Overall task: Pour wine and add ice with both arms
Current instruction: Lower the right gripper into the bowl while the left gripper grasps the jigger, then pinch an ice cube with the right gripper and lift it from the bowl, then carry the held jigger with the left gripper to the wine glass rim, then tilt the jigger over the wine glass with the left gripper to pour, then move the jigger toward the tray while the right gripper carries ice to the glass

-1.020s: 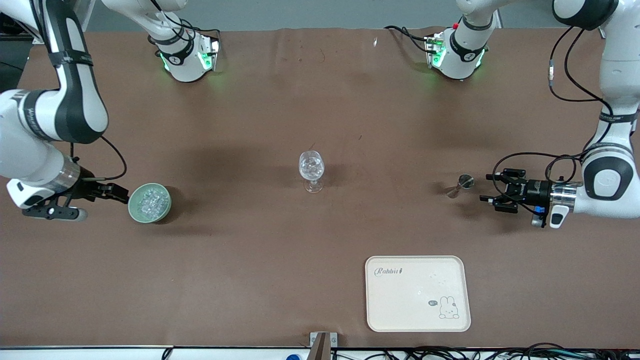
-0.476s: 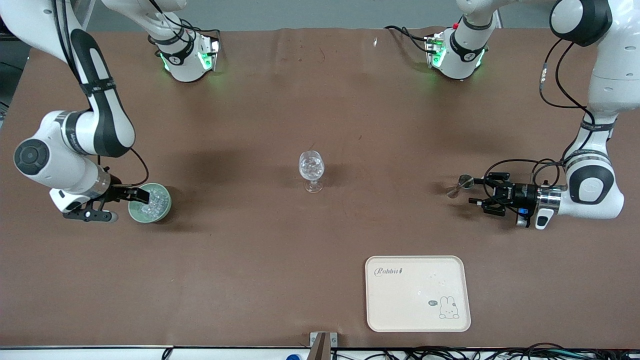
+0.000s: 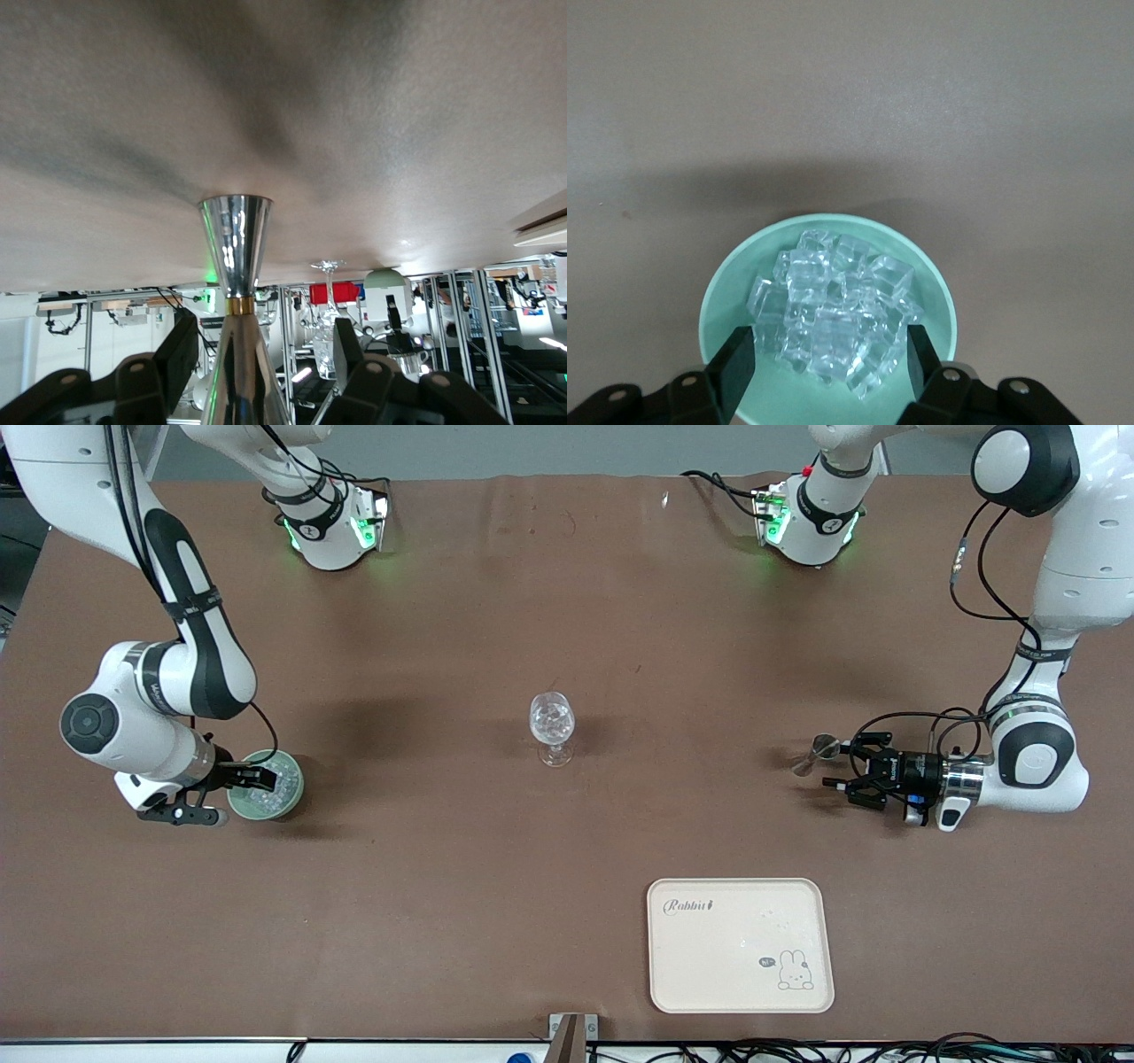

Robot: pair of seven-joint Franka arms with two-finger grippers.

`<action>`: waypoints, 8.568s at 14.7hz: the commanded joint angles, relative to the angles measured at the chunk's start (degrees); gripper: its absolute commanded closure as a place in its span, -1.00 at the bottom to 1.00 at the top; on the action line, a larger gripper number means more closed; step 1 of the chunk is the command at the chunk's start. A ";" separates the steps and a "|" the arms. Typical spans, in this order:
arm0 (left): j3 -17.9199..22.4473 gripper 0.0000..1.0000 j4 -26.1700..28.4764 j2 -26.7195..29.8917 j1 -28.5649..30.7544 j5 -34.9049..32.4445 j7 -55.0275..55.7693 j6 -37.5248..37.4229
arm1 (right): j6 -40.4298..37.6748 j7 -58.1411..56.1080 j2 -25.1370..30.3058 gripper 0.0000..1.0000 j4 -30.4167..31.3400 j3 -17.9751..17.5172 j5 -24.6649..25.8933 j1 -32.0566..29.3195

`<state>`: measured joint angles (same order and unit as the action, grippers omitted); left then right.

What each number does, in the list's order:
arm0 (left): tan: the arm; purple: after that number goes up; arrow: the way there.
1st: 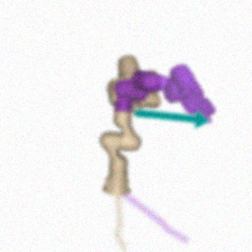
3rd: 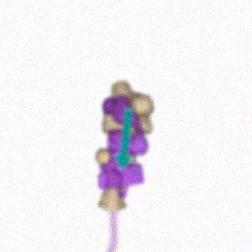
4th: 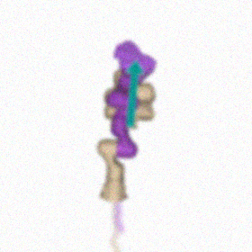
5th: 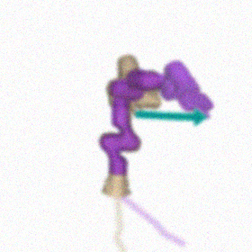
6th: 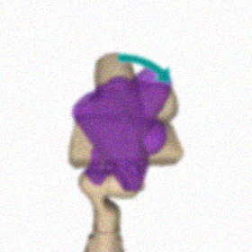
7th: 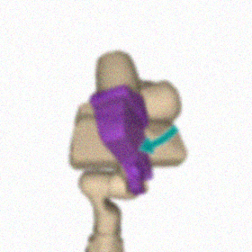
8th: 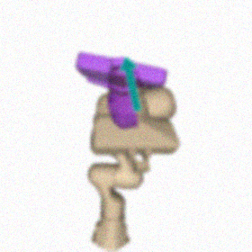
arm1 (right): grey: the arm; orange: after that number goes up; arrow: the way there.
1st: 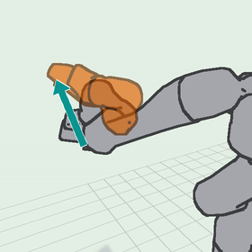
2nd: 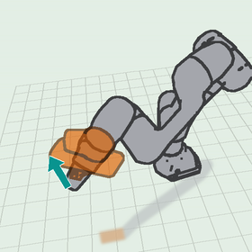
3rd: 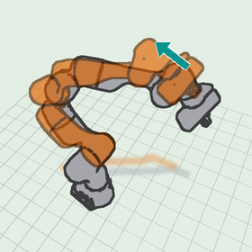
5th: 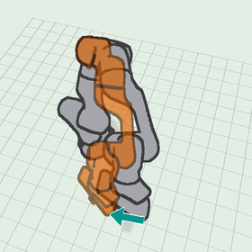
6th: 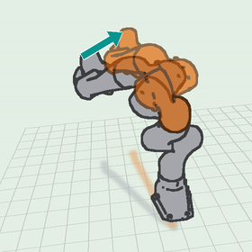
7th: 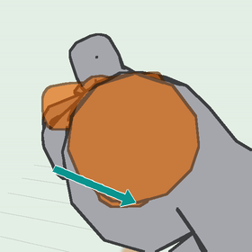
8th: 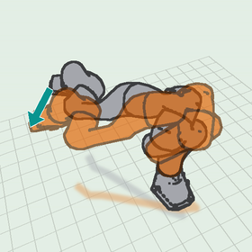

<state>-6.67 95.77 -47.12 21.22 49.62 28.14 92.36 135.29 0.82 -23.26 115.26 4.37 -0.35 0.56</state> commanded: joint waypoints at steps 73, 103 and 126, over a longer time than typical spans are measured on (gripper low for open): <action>-9.76 0.99 0.74 21.11 -39.58 -12.86 63.69 30.24 | -41.43 0.32 24.93 0.99 -23.94 -1.12 3.69 3.93; -9.85 0.99 -5.86 18.56 -46.80 -32.17 81.83 29.72 | -44.42 0.14 24.75 0.99 -24.21 -0.59 0.00 3.05; -9.68 0.99 -21.06 1.78 -16.75 4.16 43.87 26.03 | -27.03 38.44 2.09 0.98 -30.62 -0.94 -5.44 36.96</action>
<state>-15.88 76.39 -43.14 3.41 50.67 75.37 117.93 106.51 36.39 -18.72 86.34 2.65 -3.58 35.36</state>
